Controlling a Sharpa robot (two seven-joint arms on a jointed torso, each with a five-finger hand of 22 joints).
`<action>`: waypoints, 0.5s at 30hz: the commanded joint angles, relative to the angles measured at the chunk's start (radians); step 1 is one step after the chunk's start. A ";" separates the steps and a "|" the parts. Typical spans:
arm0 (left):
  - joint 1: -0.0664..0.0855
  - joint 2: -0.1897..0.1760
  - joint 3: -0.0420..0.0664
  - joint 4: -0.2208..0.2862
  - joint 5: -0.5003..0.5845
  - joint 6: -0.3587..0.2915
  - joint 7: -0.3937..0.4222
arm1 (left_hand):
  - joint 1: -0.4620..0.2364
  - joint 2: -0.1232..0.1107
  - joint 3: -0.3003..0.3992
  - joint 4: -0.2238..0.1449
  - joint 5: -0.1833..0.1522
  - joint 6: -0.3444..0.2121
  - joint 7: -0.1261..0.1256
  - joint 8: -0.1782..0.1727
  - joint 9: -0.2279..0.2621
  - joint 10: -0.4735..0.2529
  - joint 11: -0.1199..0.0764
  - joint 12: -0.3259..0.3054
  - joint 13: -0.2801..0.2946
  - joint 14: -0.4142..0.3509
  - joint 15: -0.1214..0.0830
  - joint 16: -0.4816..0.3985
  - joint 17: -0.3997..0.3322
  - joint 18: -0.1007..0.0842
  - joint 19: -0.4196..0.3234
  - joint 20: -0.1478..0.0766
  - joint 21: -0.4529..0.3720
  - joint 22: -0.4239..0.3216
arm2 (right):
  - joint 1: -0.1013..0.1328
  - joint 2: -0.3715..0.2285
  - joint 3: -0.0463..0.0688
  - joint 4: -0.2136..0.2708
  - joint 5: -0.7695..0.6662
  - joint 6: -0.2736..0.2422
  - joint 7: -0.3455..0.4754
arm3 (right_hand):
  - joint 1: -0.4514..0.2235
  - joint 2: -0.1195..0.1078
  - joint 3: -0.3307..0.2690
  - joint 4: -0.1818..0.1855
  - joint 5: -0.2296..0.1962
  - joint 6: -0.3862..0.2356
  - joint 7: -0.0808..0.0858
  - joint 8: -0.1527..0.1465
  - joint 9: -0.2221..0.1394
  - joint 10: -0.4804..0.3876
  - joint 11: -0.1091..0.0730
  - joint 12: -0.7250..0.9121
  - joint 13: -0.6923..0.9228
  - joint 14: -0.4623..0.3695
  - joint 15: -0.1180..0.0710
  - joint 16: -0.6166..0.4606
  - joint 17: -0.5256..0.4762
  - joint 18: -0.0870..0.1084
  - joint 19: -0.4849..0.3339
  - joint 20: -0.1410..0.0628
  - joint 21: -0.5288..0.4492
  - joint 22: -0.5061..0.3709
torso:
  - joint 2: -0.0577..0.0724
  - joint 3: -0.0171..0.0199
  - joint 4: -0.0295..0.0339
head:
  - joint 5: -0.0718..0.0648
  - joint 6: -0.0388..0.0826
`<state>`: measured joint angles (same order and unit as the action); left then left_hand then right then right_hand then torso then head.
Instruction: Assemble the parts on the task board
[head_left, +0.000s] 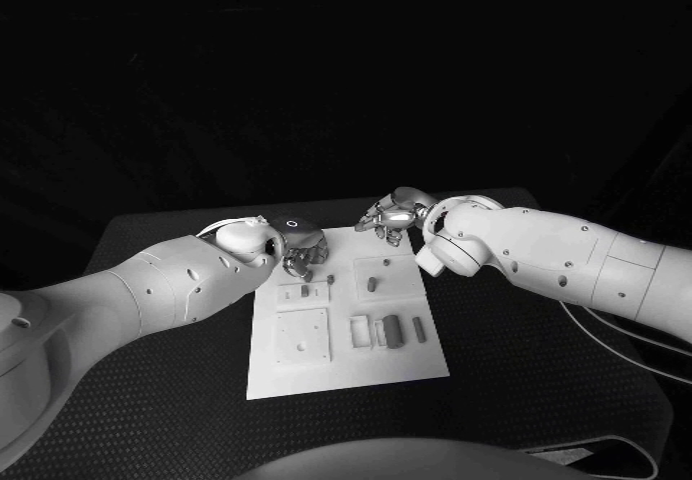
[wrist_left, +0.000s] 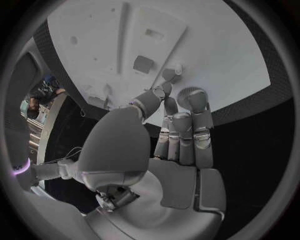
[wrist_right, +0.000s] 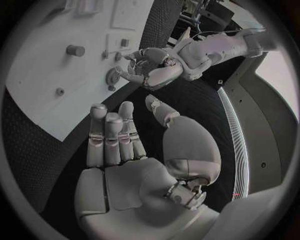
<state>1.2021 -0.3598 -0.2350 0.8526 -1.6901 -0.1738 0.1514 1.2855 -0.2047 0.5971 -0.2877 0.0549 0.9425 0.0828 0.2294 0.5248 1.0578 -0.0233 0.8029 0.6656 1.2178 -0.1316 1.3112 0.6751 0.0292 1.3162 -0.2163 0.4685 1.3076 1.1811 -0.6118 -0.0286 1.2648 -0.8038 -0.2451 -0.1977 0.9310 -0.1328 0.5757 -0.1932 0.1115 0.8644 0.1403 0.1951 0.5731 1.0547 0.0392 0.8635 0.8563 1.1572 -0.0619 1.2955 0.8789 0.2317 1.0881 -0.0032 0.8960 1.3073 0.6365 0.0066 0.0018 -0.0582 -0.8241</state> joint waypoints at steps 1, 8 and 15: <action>0.001 -0.002 0.000 0.004 -0.014 0.039 0.059 | 0.018 0.003 0.006 -0.001 0.002 0.010 -0.002 0.008 0.003 -0.018 0.002 0.018 0.007 -0.011 0.001 0.009 -0.001 0.022 -0.006 -0.006 0.009 0.025 | 0.000 0.001 0.001 0.000 -0.010 0.016 0.011 | -0.011 0.003 0.001 -0.004 0.001 -0.007 0.013 0.004 0.000 -0.006 0.000 0.005 -0.002 0.001 -0.008 -0.003 -0.001 0.030 0.002 -0.002 -0.005 0.009 | -0.001 0.0009 0.0001 | -0.002 -0.002; 0.001 -0.005 0.000 0.002 -0.013 0.064 0.064 | 0.024 -0.001 -0.002 -0.001 0.001 0.005 -0.004 0.013 0.007 -0.037 0.000 0.051 0.019 -0.019 0.000 0.017 -0.001 0.018 -0.015 -0.009 0.019 0.025 | 0.000 0.000 0.001 0.000 -0.010 0.016 0.011 | -0.012 0.003 0.001 -0.004 0.001 -0.007 0.013 0.004 0.000 -0.006 0.000 0.005 -0.002 0.002 -0.008 -0.003 -0.001 0.030 0.002 -0.002 -0.005 0.009 | 0.000 0.0004 0.0011 | -0.004 -0.003; -0.007 0.005 0.000 -0.016 -0.016 0.052 0.058 | 0.016 -0.005 -0.012 0.000 0.000 -0.010 -0.006 0.012 0.007 -0.053 -0.003 0.094 0.037 -0.023 -0.003 0.023 -0.003 0.015 -0.019 -0.012 0.028 0.024 | 0.000 0.001 0.001 0.000 -0.010 0.016 0.011 | -0.012 0.003 0.001 -0.004 0.001 -0.007 0.013 0.004 0.000 -0.006 0.000 0.005 -0.002 0.001 -0.008 -0.003 -0.001 0.030 0.002 -0.002 -0.005 0.009 | 0.000 0.0005 -0.0003 | -0.004 -0.004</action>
<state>1.1971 -0.3585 -0.2351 0.8381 -1.6962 -0.1318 0.1963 1.3012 -0.2063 0.5887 -0.2878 0.0549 0.9410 0.0750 0.2373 0.5307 1.0102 -0.0273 0.8940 0.7018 1.2002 -0.1321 1.3284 0.6726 0.0304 1.3037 -0.2287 0.4927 1.3074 1.1811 -0.6116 -0.0286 1.2641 -0.8041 -0.2425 -0.1973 0.9268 -0.1286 0.5756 -0.1932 0.1115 0.8616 0.1393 0.1951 0.5731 1.0547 0.0392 0.8635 0.8554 1.1571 -0.0618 1.2955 0.8790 0.2316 1.0881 -0.0031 0.8960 1.3073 0.6360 0.0072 0.0022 -0.0624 -0.8275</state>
